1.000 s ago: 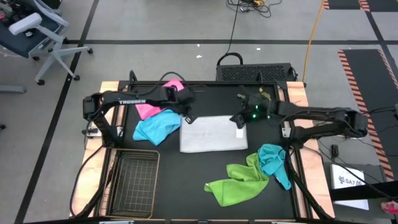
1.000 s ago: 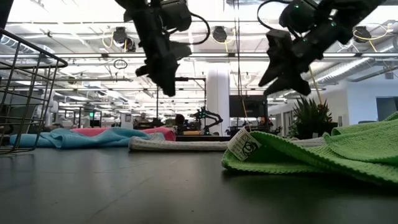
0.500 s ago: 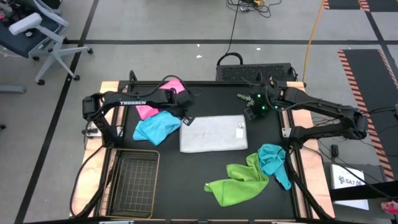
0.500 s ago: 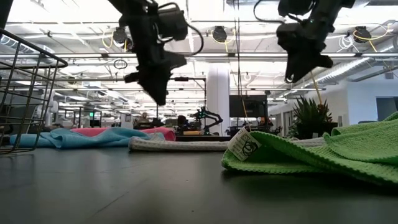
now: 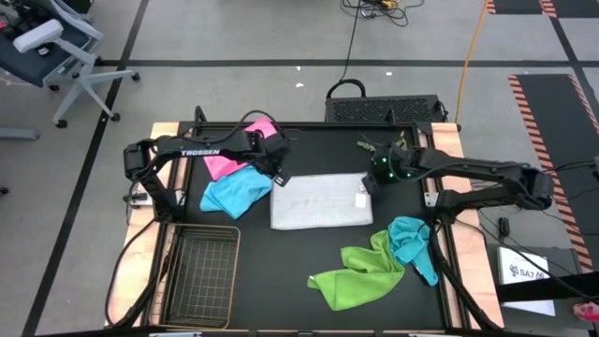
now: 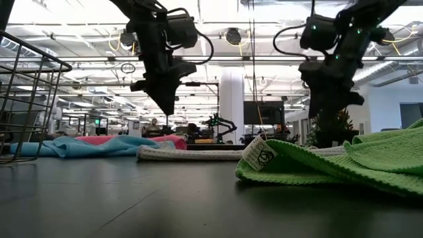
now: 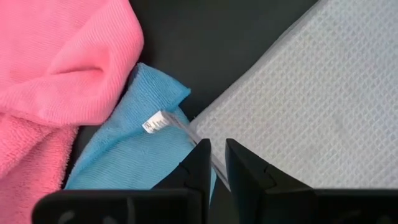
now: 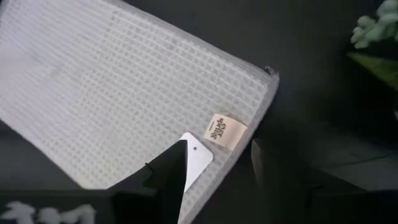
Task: Fold microfiber towels
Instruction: Fold the gray microfiber cloth
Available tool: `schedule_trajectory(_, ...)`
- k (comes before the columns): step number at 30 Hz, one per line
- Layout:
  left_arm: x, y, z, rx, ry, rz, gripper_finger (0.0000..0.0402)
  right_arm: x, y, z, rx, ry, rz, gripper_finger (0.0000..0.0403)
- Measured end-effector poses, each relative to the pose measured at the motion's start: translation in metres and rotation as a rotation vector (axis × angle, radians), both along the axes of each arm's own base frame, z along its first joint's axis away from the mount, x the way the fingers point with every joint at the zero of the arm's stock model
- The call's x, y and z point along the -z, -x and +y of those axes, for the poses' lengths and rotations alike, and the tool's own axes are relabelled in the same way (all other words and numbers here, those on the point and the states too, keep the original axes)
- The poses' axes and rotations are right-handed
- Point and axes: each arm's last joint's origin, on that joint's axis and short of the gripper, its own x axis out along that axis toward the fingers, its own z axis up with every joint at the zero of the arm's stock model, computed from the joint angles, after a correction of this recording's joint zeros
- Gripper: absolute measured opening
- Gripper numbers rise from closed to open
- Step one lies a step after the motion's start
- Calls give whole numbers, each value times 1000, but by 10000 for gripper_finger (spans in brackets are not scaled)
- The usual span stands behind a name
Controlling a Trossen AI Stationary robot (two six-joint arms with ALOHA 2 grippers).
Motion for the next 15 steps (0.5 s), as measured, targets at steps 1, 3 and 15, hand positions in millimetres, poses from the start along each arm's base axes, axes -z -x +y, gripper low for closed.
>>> schedule_trajectory(1,0,0,0,-2,0,0,49,4,1,0,7,1,-9,175)
schedule_trajectory(3,0,0,0,-2,0,-1,49,12,3,-1,20,0,-11,175)
schedule_trajectory(15,0,0,0,-8,2,-3,49,42,17,-10,93,22,-52,176)
